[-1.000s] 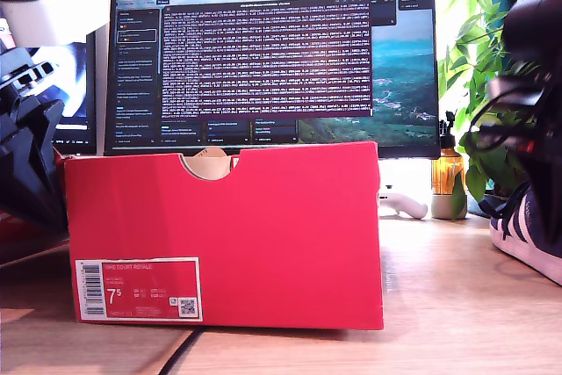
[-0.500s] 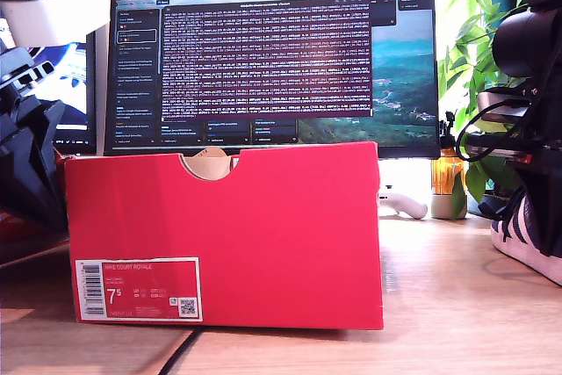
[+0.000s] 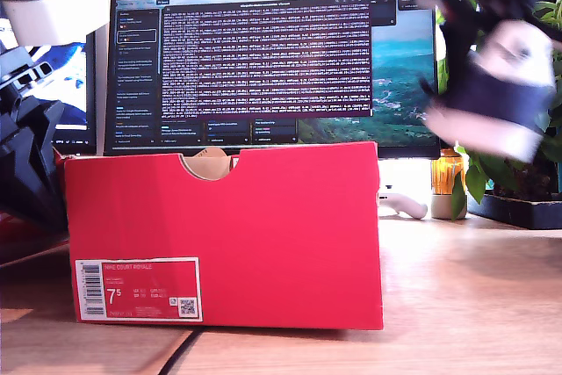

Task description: Pack the blue shoes by picking the first shoe and placing it inside the red shoebox, left side, then picking and rotating the second shoe and placing it in the shoebox

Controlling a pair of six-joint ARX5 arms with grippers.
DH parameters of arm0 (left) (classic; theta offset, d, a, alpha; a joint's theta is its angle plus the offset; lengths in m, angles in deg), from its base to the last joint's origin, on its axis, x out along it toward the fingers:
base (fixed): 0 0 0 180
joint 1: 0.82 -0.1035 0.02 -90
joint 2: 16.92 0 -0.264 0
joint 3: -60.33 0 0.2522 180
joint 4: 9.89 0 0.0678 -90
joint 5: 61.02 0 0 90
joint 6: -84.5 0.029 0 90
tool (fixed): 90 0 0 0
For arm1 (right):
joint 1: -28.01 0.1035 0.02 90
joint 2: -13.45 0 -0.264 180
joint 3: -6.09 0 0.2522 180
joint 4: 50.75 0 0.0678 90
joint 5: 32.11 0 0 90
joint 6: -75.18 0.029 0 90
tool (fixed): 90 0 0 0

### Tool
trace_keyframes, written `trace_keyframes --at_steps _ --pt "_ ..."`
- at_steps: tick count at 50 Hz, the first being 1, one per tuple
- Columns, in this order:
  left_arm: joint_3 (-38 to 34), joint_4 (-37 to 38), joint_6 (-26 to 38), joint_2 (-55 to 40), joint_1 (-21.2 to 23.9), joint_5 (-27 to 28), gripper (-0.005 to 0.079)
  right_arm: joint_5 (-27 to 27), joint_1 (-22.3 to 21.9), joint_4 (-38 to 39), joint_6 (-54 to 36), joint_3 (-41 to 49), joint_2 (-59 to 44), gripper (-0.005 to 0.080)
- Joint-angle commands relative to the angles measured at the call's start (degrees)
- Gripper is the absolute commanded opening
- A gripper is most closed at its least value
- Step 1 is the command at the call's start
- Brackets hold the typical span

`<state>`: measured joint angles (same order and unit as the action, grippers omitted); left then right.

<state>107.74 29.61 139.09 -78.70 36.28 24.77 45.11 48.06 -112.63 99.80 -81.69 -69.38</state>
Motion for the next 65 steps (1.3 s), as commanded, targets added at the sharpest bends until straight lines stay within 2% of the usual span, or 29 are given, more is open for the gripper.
trace_keyframes --at_steps 1,7,18,29,40,65 --pt "0.2 0.0 -0.2 -0.9 0.2 0.2 -0.0019 -2.1 2.3 3.1 3.2 -1.4 0.7 -0.0013" --pt "0.2 -0.1 -0.2 -0.9 0.2 0.2 -0.0019 -5.3 5.7 9.0 9.6 -1.4 0.6 -0.0013" --pt "0.2 -0.1 -0.2 -0.9 0.2 0.1 -0.0019 -5.3 12.8 18.2 17.3 -1.4 0.5 -0.0013" --pt "0.2 -0.6 -0.2 -0.9 0.2 0.1 -0.0019 -5.2 17.4 22.2 22.3 -1.4 -3.3 -0.0013" --pt "0.2 -0.6 -0.2 -0.9 0.2 0.1 -0.0019 -5.2 19.9 28.1 24.6 -1.4 -9.4 -0.0013" --pt "0.2 -0.5 -0.2 -0.9 0.2 0.1 -0.0019 -5.3 22.7 34.3 26.7 -1.4 -21.4 -0.0013"
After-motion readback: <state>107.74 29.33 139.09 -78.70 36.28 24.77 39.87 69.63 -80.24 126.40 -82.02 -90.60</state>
